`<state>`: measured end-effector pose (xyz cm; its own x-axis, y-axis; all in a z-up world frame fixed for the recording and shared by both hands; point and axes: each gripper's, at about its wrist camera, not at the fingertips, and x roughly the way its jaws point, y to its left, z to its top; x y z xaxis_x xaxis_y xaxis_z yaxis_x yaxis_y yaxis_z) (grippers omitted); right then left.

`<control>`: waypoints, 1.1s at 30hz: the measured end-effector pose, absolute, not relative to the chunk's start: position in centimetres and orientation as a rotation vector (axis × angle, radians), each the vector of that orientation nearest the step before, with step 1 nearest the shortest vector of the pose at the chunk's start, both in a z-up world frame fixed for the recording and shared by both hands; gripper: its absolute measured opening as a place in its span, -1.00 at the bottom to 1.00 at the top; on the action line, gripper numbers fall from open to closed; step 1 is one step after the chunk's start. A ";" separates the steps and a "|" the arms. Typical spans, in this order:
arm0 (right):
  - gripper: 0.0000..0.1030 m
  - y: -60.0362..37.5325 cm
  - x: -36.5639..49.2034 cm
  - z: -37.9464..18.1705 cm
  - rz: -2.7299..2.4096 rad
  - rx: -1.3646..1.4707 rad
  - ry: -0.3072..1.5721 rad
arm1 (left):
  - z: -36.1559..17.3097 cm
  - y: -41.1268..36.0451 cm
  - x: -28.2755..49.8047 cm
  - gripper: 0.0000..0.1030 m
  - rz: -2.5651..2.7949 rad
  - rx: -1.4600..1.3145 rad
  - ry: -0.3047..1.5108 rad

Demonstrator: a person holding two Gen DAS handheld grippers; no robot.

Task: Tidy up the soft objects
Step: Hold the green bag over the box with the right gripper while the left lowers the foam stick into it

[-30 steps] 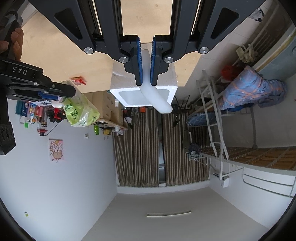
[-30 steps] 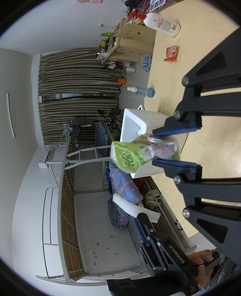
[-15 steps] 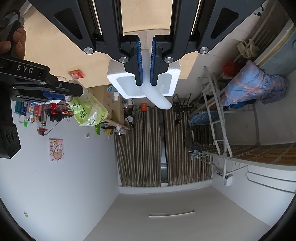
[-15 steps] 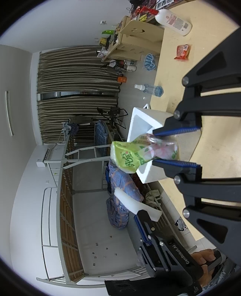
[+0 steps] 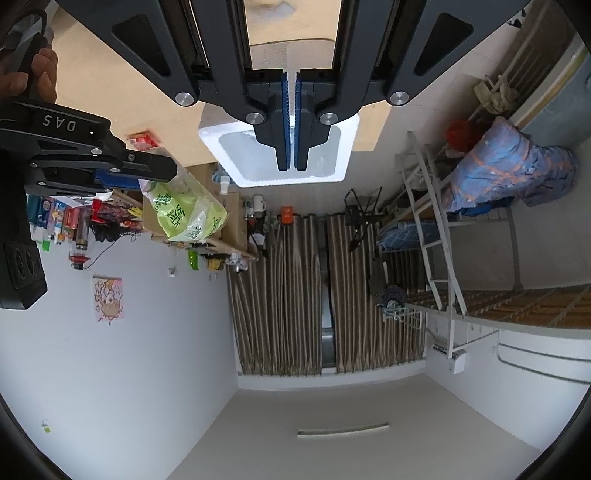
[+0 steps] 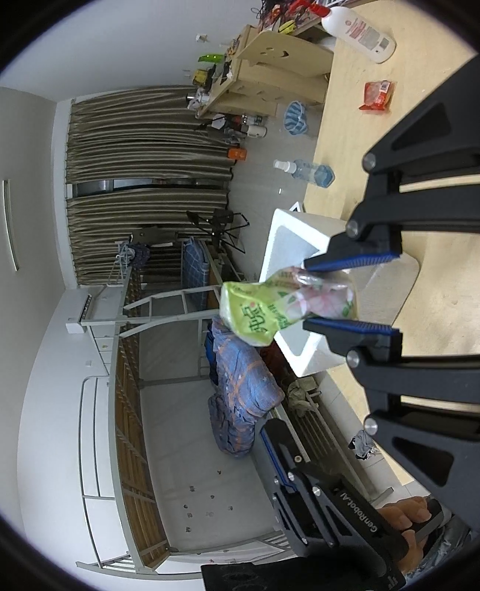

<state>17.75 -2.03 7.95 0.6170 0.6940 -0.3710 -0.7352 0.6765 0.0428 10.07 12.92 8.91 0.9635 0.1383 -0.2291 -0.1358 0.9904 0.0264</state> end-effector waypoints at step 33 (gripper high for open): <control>-0.44 0.8 20.3 8.2 0.815 -0.153 0.422 | 3.7 14.4 13.7 -0.79 -0.115 0.015 0.480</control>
<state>20.27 0.77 8.24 0.6086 0.6724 -0.4212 -0.7323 0.6804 0.0280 13.69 14.43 3.69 0.8809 -0.1064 -0.4612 0.1136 0.9935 -0.0122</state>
